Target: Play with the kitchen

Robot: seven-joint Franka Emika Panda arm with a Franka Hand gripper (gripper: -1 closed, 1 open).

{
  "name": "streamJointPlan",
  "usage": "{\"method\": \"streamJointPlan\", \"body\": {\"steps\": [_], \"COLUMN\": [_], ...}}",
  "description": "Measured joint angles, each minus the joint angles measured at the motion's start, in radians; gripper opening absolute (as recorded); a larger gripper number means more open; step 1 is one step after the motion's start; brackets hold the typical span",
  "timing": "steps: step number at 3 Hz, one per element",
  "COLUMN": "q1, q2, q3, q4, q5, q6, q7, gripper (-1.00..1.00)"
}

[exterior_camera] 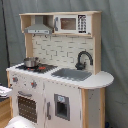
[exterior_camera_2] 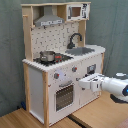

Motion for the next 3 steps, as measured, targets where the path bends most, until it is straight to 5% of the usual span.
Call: {"method": "streamJointPlan", "body": {"steps": [3], "q1": [-0.206], "q2": [0.000], "q3": [-0.004], "q4": [0.231], "q5": [-0.004], "q6": [-0.062], "q7": [-0.039], "gripper": [1.00]}}
